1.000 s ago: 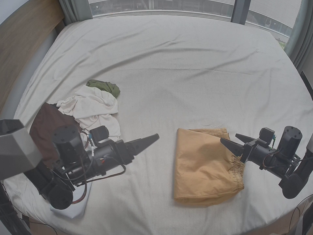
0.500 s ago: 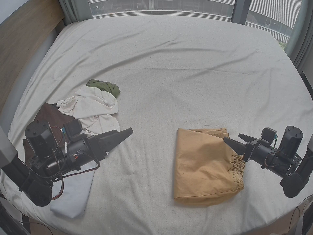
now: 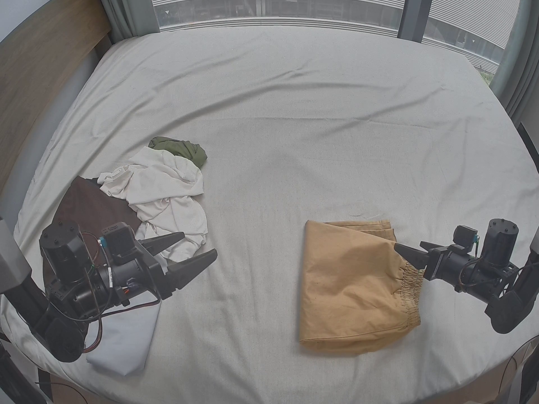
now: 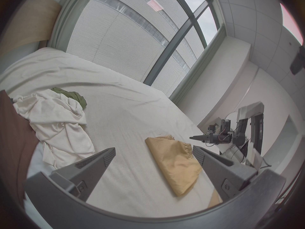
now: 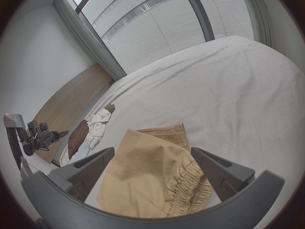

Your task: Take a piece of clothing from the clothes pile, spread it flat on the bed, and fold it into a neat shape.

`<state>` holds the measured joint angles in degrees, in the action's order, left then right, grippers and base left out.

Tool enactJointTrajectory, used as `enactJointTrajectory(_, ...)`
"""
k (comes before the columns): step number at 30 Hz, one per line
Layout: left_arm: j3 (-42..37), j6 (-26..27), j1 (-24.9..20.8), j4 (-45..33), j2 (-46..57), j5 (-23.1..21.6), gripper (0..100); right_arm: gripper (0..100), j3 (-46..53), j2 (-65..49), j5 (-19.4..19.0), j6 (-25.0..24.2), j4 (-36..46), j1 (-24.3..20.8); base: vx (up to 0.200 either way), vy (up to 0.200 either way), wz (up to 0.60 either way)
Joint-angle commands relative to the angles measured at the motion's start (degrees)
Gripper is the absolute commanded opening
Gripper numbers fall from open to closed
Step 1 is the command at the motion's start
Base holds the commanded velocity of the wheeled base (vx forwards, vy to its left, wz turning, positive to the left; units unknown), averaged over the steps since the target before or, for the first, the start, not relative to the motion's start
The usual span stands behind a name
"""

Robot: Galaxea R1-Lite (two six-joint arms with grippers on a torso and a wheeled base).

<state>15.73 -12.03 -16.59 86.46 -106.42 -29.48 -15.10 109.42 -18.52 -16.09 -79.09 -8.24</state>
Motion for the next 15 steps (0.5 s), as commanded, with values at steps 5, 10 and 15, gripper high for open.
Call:
enactJointTrajectory(5,-2.5,0.8,0.4,2.2,-2.7,0.0,100,100,0.4,1.2,0.1,1.2,4.7,1.6,0.000,0.000,0.00)
enactJointTrajectory(10,-2.7,2.3,0.4,2.2,-3.0,0.0,100,100,0.5,2.5,0.1,1.7,6.5,2.3,0.000,0.000,0.00)
enactJointTrajectory(15,-2.9,3.2,0.3,2.2,-3.4,-0.1,100,100,1.1,5.2,0.1,3.2,6.8,3.2,0.000,0.000,0.00)
